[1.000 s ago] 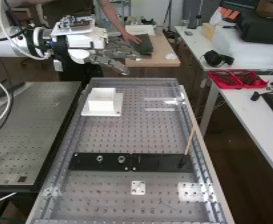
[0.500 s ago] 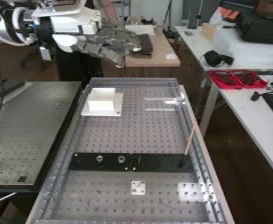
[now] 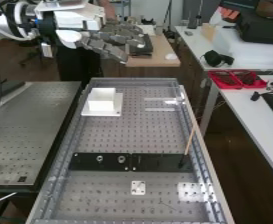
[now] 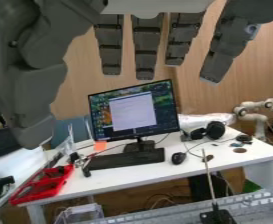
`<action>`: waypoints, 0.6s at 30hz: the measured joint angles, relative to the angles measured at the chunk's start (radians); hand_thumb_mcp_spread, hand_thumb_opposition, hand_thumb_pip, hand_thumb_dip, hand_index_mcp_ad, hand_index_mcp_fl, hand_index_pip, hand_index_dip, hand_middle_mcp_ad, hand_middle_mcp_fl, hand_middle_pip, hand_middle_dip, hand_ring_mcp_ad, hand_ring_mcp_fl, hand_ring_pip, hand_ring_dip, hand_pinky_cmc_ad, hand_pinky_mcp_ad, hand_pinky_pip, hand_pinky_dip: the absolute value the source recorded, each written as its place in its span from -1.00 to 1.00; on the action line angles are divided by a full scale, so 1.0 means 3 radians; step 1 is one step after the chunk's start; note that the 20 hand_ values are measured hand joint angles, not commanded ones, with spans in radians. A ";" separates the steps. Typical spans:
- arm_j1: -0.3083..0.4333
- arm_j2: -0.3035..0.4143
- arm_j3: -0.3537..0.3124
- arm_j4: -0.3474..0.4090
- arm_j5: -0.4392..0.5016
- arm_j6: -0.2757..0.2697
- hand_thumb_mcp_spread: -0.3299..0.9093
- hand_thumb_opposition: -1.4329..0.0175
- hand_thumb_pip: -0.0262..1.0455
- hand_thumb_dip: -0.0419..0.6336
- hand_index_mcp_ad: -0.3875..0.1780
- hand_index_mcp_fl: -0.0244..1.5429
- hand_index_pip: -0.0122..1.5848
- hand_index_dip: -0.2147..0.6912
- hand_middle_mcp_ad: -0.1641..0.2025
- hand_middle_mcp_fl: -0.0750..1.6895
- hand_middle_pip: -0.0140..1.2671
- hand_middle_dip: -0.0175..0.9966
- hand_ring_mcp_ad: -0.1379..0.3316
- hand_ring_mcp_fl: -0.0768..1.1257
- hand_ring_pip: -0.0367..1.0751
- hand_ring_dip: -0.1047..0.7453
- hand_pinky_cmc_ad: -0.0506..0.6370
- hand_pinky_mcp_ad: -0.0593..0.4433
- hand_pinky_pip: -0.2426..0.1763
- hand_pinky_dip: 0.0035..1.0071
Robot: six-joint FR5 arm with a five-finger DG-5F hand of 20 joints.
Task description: Grab the smaller nut and place it in the white container
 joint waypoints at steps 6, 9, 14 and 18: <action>-0.0008 -0.0011 0.0020 0.0005 -0.0028 -0.0035 0.00 -0.03 -0.03 -0.32 0.03 -0.73 -0.78 -0.22 0.20 -0.69 -0.78 -0.49 0.03 -0.85 -0.72 -0.55 0.30 0.34 -0.20 -0.02; -0.0012 -0.0016 0.0029 0.0000 -0.0049 -0.0074 0.00 -0.03 -0.03 -0.32 0.03 -0.73 -0.80 -0.19 0.20 -0.69 -0.78 -0.49 0.02 -0.85 -0.72 -0.55 0.30 0.34 -0.20 -0.01; -0.0029 -0.0035 0.0052 -0.0046 -0.0129 -0.0102 0.01 -0.03 -0.03 -0.32 0.04 -0.73 -0.82 -0.21 0.20 -0.69 -0.78 -0.49 0.03 -0.85 -0.72 -0.55 0.30 0.34 -0.20 -0.01; -0.0040 -0.0050 0.0062 -0.0070 -0.0171 -0.0116 0.01 -0.03 -0.03 -0.32 0.04 -0.73 -0.82 -0.13 0.20 -0.69 -0.78 -0.49 0.03 -0.85 -0.72 -0.55 0.30 0.33 -0.20 0.00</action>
